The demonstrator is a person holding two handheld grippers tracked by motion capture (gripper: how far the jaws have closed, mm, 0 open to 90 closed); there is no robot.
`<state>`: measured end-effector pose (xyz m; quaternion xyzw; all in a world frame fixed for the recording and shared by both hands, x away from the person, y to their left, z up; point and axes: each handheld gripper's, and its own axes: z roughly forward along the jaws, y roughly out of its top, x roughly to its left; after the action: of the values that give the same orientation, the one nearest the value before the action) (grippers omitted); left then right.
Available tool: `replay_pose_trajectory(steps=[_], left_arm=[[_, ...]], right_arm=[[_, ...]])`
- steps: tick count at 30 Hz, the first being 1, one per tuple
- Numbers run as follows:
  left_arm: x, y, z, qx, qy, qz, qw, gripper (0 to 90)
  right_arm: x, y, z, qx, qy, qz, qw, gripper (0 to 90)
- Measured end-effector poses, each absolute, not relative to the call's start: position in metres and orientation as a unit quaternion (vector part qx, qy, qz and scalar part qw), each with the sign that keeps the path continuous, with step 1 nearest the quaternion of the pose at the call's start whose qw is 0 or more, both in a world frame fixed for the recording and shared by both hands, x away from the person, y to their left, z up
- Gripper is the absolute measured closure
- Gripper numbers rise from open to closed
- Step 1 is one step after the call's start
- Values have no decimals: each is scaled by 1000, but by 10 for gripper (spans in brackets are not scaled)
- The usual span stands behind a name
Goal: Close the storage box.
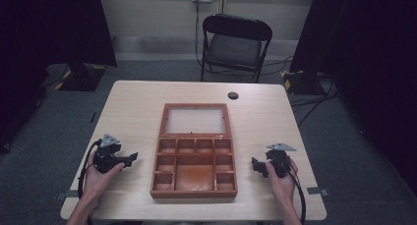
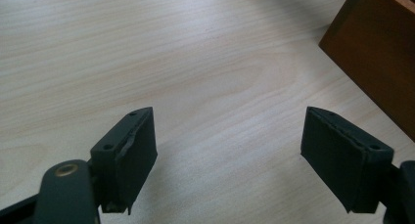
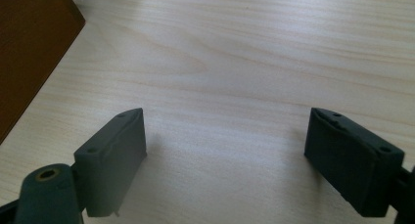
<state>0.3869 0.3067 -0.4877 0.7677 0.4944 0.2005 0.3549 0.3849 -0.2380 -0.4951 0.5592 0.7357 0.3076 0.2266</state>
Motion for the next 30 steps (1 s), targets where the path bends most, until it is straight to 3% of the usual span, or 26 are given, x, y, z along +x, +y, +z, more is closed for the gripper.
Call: replay_pose_trajectory(steps=[12,30], left_arm=[[396,299,-477,774,482,200,358,228],[428,279,-458,763,471,203,394,229]], right_arm=[[394,-233,-484,543,746,313,224,153],[436,-200,-453,499,761,336,242,171]])
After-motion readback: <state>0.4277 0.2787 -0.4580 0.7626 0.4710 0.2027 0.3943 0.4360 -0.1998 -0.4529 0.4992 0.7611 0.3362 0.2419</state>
